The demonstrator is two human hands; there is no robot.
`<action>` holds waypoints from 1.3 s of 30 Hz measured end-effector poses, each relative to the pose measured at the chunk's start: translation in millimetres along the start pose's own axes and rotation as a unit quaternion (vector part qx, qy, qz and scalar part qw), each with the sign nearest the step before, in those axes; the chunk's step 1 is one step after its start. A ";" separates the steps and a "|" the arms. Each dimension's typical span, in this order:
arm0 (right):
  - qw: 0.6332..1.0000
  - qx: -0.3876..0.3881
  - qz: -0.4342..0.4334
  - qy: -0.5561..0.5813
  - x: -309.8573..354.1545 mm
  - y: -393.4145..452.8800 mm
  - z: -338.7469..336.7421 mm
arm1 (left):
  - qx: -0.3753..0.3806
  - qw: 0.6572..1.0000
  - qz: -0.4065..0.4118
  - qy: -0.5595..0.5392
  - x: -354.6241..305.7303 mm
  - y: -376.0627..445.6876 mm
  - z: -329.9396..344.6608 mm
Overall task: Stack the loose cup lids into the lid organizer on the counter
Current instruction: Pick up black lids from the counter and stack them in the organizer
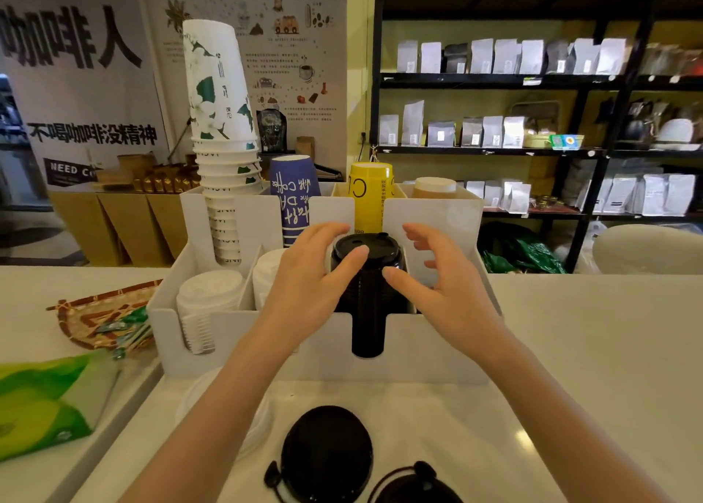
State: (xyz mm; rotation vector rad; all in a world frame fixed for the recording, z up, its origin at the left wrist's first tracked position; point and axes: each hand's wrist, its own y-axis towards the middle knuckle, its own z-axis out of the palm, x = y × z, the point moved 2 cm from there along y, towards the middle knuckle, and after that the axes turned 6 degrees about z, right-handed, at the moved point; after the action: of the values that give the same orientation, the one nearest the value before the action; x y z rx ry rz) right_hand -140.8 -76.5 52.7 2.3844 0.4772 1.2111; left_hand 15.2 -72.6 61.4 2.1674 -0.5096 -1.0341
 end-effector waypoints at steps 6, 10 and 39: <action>0.997 0.070 -0.001 0.026 6.6 -32.9 7.8 | 0.024 1.000 0.003 0.006 1.9 -48.4 -10.1; 0.980 0.197 -0.010 -0.034 4.2 -48.0 23.9 | 0.123 0.989 -0.056 0.060 22.9 -95.3 -16.1; 0.928 0.359 0.066 -0.071 -11.7 -61.3 57.9 | 0.161 0.977 -0.140 0.003 32.6 -152.6 -9.0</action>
State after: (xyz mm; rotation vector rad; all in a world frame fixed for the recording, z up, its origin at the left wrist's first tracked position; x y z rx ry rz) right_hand -106.7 -42.1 -17.4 3.1346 0.8378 1.0130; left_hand 51.0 18.1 -60.8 2.5851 -0.3956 -1.1574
